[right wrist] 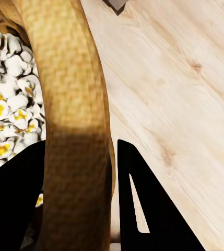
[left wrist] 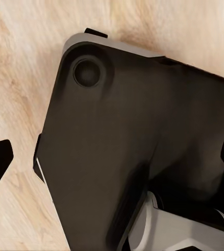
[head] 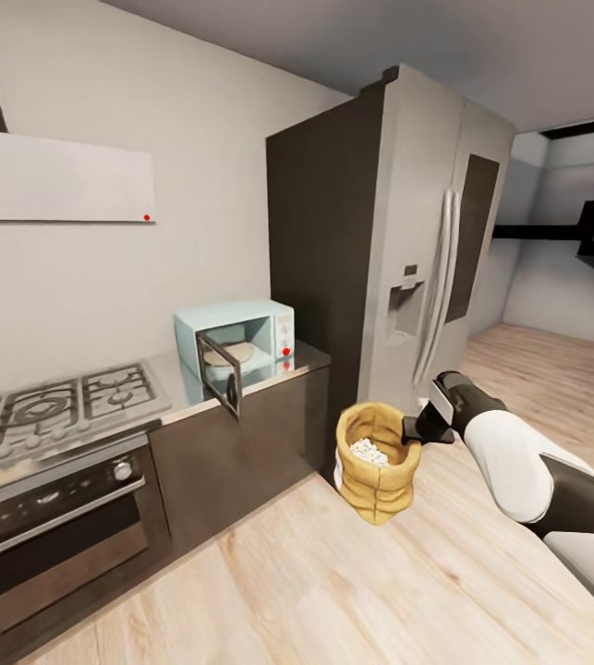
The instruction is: In the kitchen, take the popcorn bag from the countertop, put it into the microwave, and heat it until the popcorn is cooked so the cooked popcorn ends up inside the bag.
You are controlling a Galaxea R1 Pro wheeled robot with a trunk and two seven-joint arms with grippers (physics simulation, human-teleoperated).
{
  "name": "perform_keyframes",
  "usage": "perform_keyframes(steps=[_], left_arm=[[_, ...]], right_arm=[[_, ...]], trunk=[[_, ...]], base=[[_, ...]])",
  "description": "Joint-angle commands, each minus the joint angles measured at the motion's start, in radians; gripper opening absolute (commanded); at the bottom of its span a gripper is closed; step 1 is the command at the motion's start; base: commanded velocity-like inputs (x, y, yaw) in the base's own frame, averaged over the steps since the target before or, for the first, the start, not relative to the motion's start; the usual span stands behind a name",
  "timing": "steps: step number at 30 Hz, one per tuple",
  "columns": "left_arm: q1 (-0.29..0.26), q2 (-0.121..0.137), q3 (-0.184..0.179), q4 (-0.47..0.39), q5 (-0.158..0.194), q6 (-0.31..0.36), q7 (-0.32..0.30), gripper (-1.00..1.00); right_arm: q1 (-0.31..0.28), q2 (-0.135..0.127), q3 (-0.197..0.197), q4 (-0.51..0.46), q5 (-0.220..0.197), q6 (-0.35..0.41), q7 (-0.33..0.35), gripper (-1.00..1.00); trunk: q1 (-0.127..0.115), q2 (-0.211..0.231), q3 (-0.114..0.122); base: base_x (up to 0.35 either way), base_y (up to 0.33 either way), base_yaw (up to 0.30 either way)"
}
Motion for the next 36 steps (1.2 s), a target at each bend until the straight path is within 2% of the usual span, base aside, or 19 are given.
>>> perform_keyframes(steps=[1,3,5,7,19,23,36], left_arm=[[0.000,0.000,0.000,-0.001,0.004,-0.002,0.003,1.00],[0.000,0.000,0.001,-0.001,0.004,-0.003,0.003,1.00],[0.000,0.000,0.001,-0.001,0.004,-0.003,0.003,1.00],[0.000,0.000,0.000,-0.001,0.004,-0.004,0.003,1.00],[0.000,0.000,0.006,-0.002,0.012,-0.006,0.003,1.00],[0.000,-0.002,0.009,-0.002,0.012,-0.009,0.006,1.00],[0.000,-0.004,0.012,-0.009,0.014,-0.010,0.021,1.00]], right_arm=[[-0.001,0.005,-0.006,-0.001,0.012,0.004,0.005,-1.00],[-0.001,0.015,-0.006,-0.001,0.012,0.005,0.004,-1.00],[-0.001,0.041,-0.006,-0.001,0.014,0.004,0.003,-1.00],[-0.001,0.054,-0.006,-0.001,0.016,0.003,0.002,-1.00],[-0.001,0.073,-0.008,0.027,0.007,-0.006,0.010,-1.00],[-0.001,0.098,-0.008,0.037,0.009,-0.008,0.009,-1.00],[-0.001,0.098,-0.008,0.038,0.010,-0.009,0.007,-1.00]], trunk=[[0.001,-0.001,-0.002],[0.001,-0.001,-0.002],[0.001,-0.001,-0.002],[0.001,-0.001,-0.002],[0.001,-0.001,-0.002],[0.001,-0.001,-0.002],[0.001,-0.001,-0.002]], base=[[0.326,0.000,0.000],[0.326,0.000,0.000],[0.326,0.000,0.000],[0.326,0.000,0.000],[0.326,0.000,0.000],[0.279,0.000,0.000],[0.015,0.000,0.000]])
